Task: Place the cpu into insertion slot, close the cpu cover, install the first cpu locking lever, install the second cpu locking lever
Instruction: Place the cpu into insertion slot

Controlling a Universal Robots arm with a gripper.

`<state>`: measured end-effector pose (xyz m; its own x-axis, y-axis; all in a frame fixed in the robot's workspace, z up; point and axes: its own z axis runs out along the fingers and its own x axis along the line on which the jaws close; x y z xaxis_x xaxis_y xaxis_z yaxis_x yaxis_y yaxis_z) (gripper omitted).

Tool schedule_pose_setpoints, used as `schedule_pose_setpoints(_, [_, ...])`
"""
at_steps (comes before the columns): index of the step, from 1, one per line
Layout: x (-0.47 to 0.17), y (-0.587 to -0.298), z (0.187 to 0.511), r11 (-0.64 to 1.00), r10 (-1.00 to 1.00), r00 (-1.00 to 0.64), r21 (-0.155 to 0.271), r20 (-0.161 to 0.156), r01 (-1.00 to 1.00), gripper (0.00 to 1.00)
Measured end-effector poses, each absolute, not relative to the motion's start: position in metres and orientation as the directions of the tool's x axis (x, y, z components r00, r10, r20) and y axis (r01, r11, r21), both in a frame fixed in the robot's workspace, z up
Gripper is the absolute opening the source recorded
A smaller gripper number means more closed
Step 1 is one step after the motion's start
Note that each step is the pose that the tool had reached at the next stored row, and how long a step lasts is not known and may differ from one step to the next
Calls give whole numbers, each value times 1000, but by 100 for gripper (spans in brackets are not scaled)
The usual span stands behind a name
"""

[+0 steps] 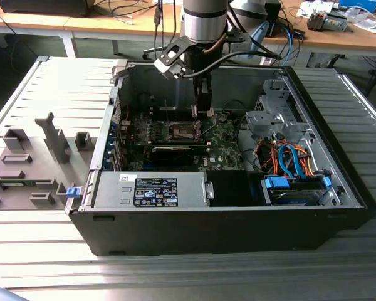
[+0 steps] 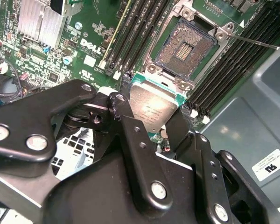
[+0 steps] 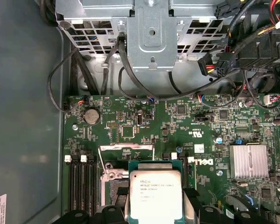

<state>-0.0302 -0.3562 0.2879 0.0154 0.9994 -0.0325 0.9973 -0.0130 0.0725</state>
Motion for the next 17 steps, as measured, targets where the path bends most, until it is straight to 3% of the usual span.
schedule_pose_setpoints(17, [-30, -356, 288, -44, 998, 47, 73, -38, 996, 54])
